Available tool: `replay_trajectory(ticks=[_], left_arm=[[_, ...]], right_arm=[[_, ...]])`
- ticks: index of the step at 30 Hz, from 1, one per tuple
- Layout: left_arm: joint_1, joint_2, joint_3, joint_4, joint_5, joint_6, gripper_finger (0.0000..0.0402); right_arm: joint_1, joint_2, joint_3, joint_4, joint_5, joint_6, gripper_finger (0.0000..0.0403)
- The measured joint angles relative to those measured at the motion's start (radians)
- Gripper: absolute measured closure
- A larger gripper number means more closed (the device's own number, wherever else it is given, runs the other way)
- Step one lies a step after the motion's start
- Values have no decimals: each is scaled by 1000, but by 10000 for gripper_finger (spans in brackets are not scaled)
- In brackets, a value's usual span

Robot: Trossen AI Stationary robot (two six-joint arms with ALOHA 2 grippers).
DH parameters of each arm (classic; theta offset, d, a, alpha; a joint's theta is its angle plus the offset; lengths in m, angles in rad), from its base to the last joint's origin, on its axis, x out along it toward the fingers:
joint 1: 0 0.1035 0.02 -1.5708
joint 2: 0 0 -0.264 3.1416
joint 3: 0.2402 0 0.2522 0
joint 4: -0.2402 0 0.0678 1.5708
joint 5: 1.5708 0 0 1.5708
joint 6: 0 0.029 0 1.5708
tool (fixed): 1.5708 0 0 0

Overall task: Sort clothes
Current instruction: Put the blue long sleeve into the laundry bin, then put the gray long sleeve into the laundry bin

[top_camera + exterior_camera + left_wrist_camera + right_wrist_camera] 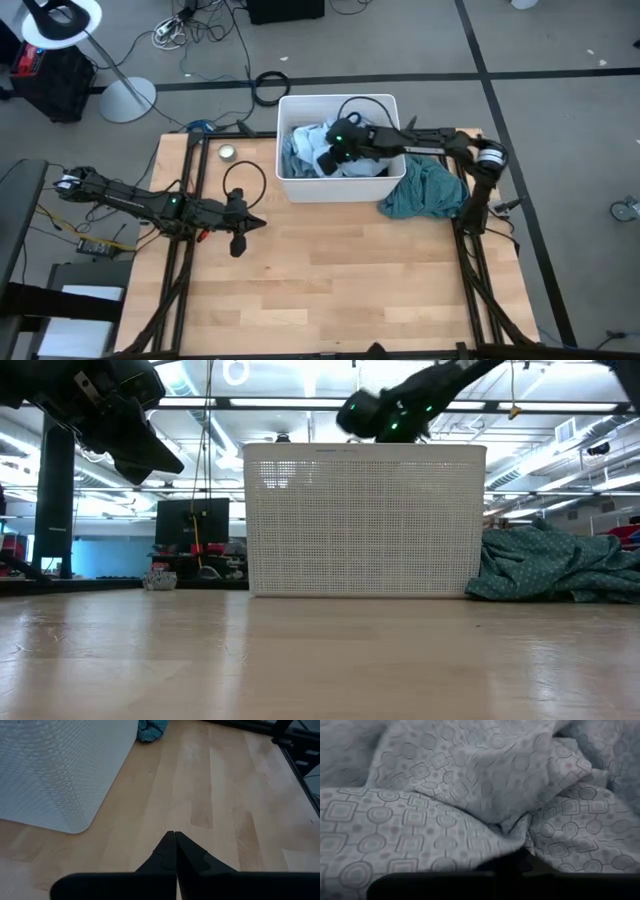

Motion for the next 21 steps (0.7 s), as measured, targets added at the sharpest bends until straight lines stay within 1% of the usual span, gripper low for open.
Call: replay_trajectory(ticks=[3, 5, 9, 14, 21], left_arm=[[0, 0, 0, 0, 0, 21, 401], [0, 0, 0, 0, 0, 22, 401], [0, 0, 0, 0, 0, 23, 401], [0, 0, 0, -1, 0, 23, 401], [0, 0, 0, 1, 0, 23, 401]], right_arm=[[-18, 58, 47, -23, -23, 16, 402], [-22, 75, 67, -29, -31, 13, 398], [-20, 66, 81, -39, -40, -24, 377], [-13, -34, 80, -63, -49, -57, 332], [-11, -197, 80, -135, -49, -54, 261]])
